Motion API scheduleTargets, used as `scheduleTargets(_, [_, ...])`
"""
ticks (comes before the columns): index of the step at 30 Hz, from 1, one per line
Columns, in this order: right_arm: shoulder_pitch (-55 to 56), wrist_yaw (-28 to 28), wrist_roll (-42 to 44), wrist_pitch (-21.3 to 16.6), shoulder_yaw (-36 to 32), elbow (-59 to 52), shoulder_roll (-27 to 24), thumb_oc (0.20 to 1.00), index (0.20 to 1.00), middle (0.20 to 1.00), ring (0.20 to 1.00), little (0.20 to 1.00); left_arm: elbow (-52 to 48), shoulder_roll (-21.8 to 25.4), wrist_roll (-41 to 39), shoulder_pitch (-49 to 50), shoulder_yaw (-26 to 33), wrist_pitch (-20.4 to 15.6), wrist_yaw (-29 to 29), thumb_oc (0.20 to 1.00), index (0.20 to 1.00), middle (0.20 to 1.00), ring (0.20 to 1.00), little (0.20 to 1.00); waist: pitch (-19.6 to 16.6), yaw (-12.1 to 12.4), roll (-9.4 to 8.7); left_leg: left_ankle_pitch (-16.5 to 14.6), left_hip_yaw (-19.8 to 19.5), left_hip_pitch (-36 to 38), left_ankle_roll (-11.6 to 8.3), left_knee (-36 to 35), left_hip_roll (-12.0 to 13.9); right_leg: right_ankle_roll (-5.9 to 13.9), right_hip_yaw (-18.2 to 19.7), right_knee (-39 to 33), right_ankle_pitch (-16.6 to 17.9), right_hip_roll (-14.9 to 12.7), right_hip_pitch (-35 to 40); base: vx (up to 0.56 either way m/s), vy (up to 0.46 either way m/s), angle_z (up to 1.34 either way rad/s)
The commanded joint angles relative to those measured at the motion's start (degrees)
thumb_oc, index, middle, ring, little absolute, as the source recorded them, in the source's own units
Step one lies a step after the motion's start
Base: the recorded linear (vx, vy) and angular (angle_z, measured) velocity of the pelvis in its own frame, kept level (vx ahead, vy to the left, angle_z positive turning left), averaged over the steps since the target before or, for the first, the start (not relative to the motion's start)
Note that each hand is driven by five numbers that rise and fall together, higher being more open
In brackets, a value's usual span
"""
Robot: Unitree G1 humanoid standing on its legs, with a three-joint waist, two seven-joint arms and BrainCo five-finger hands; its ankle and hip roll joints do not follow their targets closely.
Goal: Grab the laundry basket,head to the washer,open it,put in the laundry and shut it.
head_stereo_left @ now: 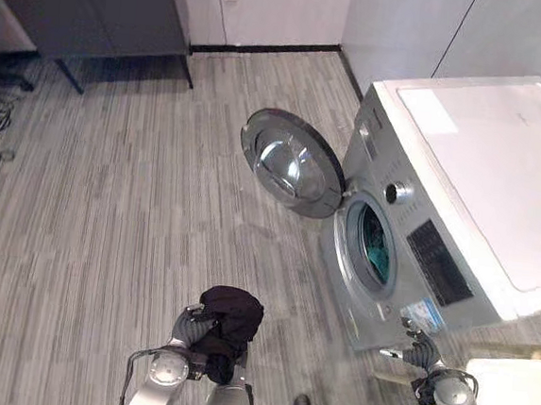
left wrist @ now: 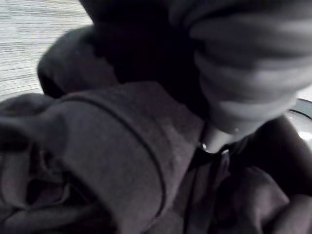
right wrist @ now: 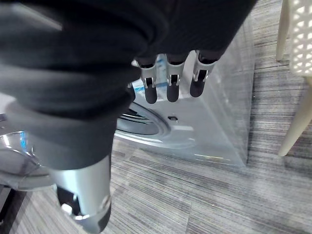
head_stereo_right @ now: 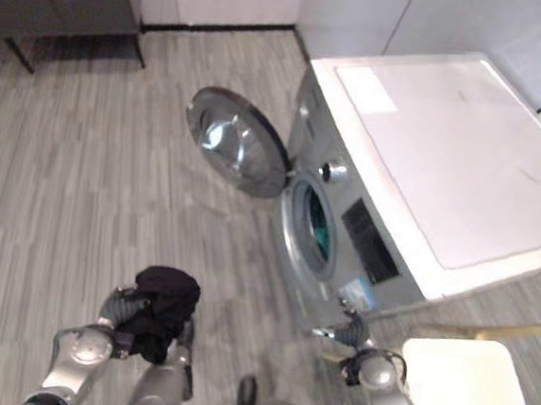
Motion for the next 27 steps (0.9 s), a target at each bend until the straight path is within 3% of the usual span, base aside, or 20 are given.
scheduleTargets(1, [-1.6,-0.5,0.2,-1.2,-1.3,-4.7,1.3,1.0,1.0,1.0,1.0,1.0,-6.1,5.4,1.2,-2.2,1.9,-2.1,0.0,0.2,0.2,0.2,0.2,0.2,-0.6,1.2,-4.87,-7.3,2.6,-3.0,-0.87,7.6,0.3,7.45,2.4,10.8,0.6,-10.6,-4.9,0.23,0.245,-0.42])
scheduleTargets(4, [-3.4,-0.5,0.3,-1.5,-0.2,-5.2,2.3,1.0,1.0,1.0,1.0,1.0,-6.4,6.4,1.7,-2.8,2.2,-2.2,0.7,0.2,0.2,0.2,0.2,0.2,-0.2,1.1,-5.31,-10.0,6.5,-0.6,0.92,7.5,0.3,8.29,3.1,16.8,5.8,-11.7,-10.1,0.15,0.199,-0.76])
scheduleTargets(6, [-3.7,-0.3,0.3,-1.5,0.2,-5.4,2.7,1.0,1.0,1.0,1.0,1.0,-6.9,6.5,1.8,-2.7,2.2,-2.1,0.9,0.2,0.2,0.2,0.2,0.2,0.4,0.6,-5.36,-11.2,8.5,2.6,1.4,6.3,0.0,7.92,1.4,17.6,6.6,-10.7,-13.4,0.17,0.185,-0.82])
scheduleTargets(9, [-4.1,-0.1,0.7,-1.4,0.7,-5.5,3.0,1.0,1.0,1.0,1.0,1.0,-7.8,6.7,1.7,-2.4,2.3,-2.2,0.5,0.2,0.2,0.2,0.2,0.2,1.0,0.2,-4.8,-12.7,11.8,6.9,1.53,3.8,-0.3,7.67,-7.6,15.2,5.6,-10.2,-17.1,0.2,0.157,-0.45])
scheduleTargets(10, [-4.2,-0.1,0.6,-1.3,0.9,-5.4,3.0,1.0,1.0,1.0,1.0,1.0,-8.1,6.7,1.6,-2.2,2.1,-2.1,0.2,0.2,0.2,0.2,0.2,0.2,1.1,0.0,-4.56,-14.5,11.9,9.1,1.2,3.1,-0.6,8.04,-10.3,14.5,4.6,-9.9,-17.9,0.26,0.105,-0.73])
scheduleTargets(13, [-3.9,-0.4,0.3,-1.3,1.2,-5.2,2.8,1.0,1.0,1.0,1.0,1.0,-8.1,6.5,1.7,-2.0,1.9,-2.0,-0.3,0.2,0.2,0.2,0.2,0.2,1.3,0.3,-4.32,-15.7,14.2,13.2,0.98,1.5,-1.0,7.34,-20.0,12.4,5.1,-10.2,-18.4,0.2,0.045,-0.73])
scheduleTargets(17, [-3.9,-0.4,0.3,-1.3,1.2,-5.2,2.8,1.0,1.0,1.0,1.0,1.0,-8.1,6.5,1.7,-2.0,1.9,-2.0,-0.3,0.2,0.2,0.2,0.2,0.2,1.3,0.3,-4.31,-15.6,14.2,13.2,0.98,1.4,-1.1,7.34,-20.0,12.4,5.1,-10.2,-18.4,0.1,-0.045,-0.21])
scheduleTargets(18, [-1.5,0.2,0.4,-1.4,0.9,-4.6,2.4,1.0,1.0,1.0,1.0,1.0,-8.8,5.8,3.0,-0.8,1.1,-2.2,-2.2,0.2,0.2,0.2,0.2,0.2,0.1,-0.9,-5.24,-17.1,16.4,14.4,-0.6,7.7,0.0,5.84,-20.5,7.4,4.1,-9.1,-14.9,0.42,-0.251,0.1])
scheduleTargets(19, [-1.2,0.0,0.3,-1.5,1.0,-4.4,1.9,1.0,1.0,1.0,1.0,1.0,-9.1,5.7,3.1,-0.2,0.9,-2.1,-2.5,0.2,0.2,0.2,0.2,0.2,0.2,-0.9,-5.38,-16.2,16.6,13.5,-1.5,12.5,1.7,4.71,-19.4,6.0,4.1,-7.9,-13.3,0.49,-0.294,0.05])
scheduleTargets(20, [-1.0,0.1,0.7,-1.4,1.0,-4.8,1.4,1.0,1.0,1.0,1.0,1.0,-9.1,5.6,3.1,-0.1,0.8,-2.2,-2.5,0.2,0.2,0.2,0.2,0.2,0.3,-0.8,-5.35,-15.0,15.9,12.8,-2.09,16.1,2.9,3.91,-18.2,5.1,3.9,-6.8,-12.4,0.34,-0.078,-0.5])
scheduleTargets(21, [-0.6,0.1,1.2,-0.9,0.6,-4.8,0.5,1.0,1.0,1.0,1.0,1.0,-8.9,4.2,2.3,-0.8,-0.1,-2.3,-2.2,0.2,0.2,0.2,0.2,0.2,0.9,0.3,-5.37,-14.9,9.2,7.3,-1.99,19.0,3.0,3.01,-14.4,2.5,2.9,-5.1,-9.1,0.33,0.045,-0.76])
scheduleTargets(23, [-0.6,0.0,1.1,-0.9,0.5,-4.7,0.4,1.0,1.0,1.0,1.0,1.0,-9.1,4.1,2.4,-0.9,-0.2,-2.3,-2.2,0.2,0.2,0.2,0.2,0.2,0.9,0.5,-5.63,-15.9,7.9,6.4,-1.65,17.1,2.4,3.47,-13.2,2.1,2.9,-5.4,-8.7,0.16,0.1,-1.05])
scheduleTargets(26, [-0.9,-0.4,1.6,-1.2,0.2,-4.4,0.3,1.0,1.0,1.0,1.0,1.0,-8.7,3.6,2.4,-1.4,-0.6,-2.4,-1.5,0.2,0.2,0.2,0.2,0.2,1.2,1.6,-5.76,-10.5,1.3,2.9,-2.32,8.3,0.6,4.03,-9.6,1.1,3.8,-5.2,-8.1,0.13,0.17,-1.21])
scheduleTargets(27, [-1.4,-0.9,1.4,-1.3,0.5,-3.2,0.3,1.0,1.0,1.0,1.0,1.0,-8.0,3.2,2.1,-1.9,-1.0,-2.6,-0.9,0.2,0.2,0.2,0.2,0.2,1.6,2.8,-4.96,-6.5,-5.8,1.0,-3.69,3.5,-0.5,4.3,-6.5,1.6,3.3,-4.9,-7.5,0.16,0.195,-0.94])
